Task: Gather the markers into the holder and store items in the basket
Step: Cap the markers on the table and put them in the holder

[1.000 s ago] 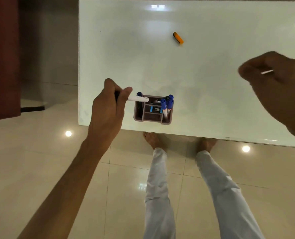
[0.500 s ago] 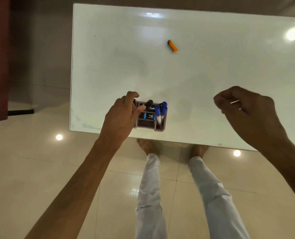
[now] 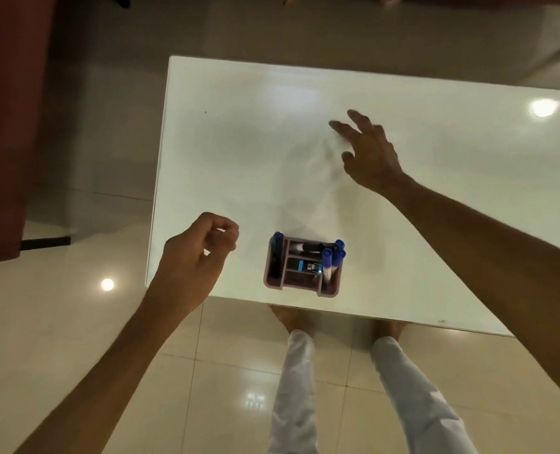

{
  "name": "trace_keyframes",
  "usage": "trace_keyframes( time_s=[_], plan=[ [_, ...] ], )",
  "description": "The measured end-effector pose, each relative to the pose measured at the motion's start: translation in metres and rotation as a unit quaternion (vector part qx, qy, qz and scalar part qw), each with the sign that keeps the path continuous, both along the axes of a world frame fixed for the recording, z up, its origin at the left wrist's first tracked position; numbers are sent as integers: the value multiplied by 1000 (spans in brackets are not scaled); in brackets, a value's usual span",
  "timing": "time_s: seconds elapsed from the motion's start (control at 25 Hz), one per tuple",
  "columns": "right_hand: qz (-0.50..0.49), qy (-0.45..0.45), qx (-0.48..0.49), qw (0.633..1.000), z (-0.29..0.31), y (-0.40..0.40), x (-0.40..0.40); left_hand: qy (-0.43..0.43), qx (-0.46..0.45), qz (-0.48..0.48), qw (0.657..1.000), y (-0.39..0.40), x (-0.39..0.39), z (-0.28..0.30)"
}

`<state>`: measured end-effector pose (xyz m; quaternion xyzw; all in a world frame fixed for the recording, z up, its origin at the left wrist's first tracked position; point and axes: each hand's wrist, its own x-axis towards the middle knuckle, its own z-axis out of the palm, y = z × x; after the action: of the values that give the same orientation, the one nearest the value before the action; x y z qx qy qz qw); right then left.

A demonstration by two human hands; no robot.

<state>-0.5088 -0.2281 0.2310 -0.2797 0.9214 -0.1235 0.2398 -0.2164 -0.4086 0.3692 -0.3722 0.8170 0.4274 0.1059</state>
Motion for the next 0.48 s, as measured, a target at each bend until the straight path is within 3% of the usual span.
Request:
trace_keyframes(
  time_s=[0.16, 0.32, 0.48],
  plan=[
    [-22, 31, 8, 999, -39, -6, -10, -25, 44, -33, 998, -29, 13, 1],
    [-13, 106, 7, 994, -39, -3, -1, -26, 59, 18, 998, -63, 19, -13],
    [-105, 31, -11, 994, -29, 5, 6, -7, 89, 70, 994, -75, 13, -9]
  ],
)
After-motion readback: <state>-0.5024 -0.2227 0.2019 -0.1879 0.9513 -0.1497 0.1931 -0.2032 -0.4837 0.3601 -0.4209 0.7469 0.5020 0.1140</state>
